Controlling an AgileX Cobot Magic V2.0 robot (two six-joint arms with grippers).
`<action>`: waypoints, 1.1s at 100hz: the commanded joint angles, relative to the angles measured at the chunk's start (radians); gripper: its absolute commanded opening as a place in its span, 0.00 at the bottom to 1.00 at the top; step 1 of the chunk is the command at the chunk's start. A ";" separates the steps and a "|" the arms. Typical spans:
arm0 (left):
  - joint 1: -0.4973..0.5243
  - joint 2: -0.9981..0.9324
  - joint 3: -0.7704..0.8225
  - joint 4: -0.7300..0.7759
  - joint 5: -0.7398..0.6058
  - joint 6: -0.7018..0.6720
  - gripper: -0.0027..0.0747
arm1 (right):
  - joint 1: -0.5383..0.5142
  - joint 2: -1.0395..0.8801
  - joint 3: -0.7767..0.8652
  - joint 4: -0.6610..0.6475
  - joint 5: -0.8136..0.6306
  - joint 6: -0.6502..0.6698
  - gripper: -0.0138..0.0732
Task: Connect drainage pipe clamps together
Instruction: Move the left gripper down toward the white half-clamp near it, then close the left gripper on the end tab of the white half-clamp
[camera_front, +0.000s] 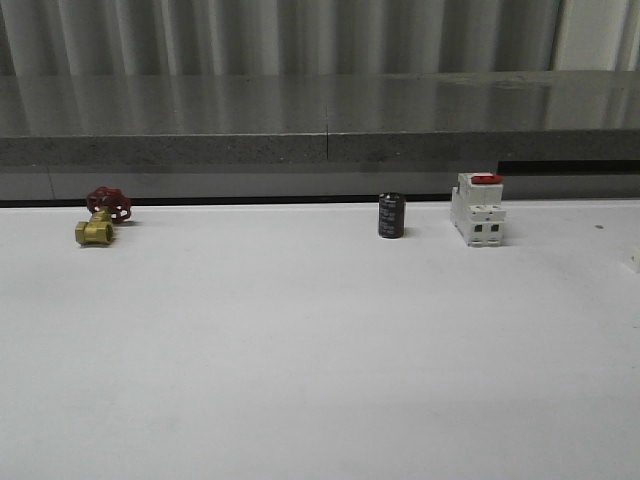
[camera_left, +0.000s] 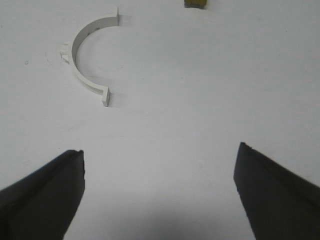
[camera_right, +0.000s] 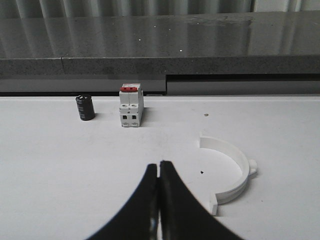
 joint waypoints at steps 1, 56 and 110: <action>0.001 0.017 -0.039 -0.005 -0.077 -0.001 0.83 | 0.001 -0.018 -0.016 -0.006 -0.078 -0.010 0.08; 0.212 0.647 -0.430 -0.116 -0.026 0.263 0.83 | 0.001 -0.018 -0.016 -0.006 -0.078 -0.010 0.08; 0.312 1.003 -0.535 -0.088 -0.184 0.314 0.83 | 0.001 -0.018 -0.016 -0.006 -0.078 -0.010 0.08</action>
